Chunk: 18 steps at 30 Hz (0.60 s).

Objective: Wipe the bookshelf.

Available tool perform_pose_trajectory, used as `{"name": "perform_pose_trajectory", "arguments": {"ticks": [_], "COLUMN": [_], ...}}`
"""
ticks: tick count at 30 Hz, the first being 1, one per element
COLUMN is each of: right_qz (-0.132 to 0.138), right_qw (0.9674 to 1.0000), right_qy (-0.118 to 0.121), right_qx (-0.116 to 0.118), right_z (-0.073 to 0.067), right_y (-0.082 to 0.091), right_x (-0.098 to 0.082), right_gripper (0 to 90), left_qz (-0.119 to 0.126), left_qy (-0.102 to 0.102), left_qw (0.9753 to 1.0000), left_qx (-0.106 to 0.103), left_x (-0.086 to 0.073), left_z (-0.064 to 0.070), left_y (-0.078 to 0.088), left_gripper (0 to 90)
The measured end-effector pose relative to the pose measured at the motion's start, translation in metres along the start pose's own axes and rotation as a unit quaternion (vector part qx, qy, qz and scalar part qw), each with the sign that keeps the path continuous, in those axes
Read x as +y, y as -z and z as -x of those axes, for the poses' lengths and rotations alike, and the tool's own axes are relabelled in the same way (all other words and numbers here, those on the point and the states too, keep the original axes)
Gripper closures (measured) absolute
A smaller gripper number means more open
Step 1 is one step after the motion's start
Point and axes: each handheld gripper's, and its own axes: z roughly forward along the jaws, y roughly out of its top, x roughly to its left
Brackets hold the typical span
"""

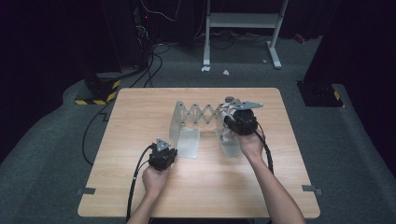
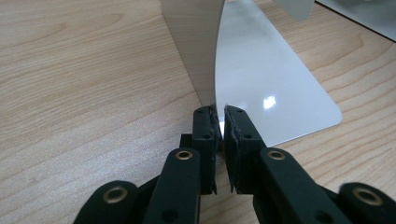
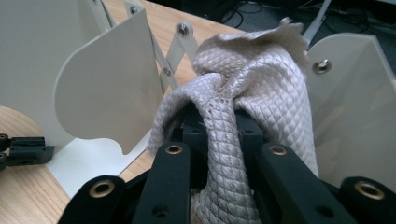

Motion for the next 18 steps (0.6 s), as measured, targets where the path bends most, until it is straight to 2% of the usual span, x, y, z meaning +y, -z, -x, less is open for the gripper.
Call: {"name": "perform_pose_trajectory", "arguments": {"ticks": [18], "right_qz": [-0.054], "right_qw": [0.9983], "right_qy": [-0.022], "right_qx": [0.001], "right_z": [0.005], "right_y": [-0.041], "right_x": [-0.028], "right_gripper": [79.7], "left_qz": [0.000], "left_qy": [0.001], "left_qw": [1.0000], "left_qx": [-0.001], "left_x": [0.000], "left_z": [0.000], "left_y": [0.000], "left_gripper": [82.7]}}
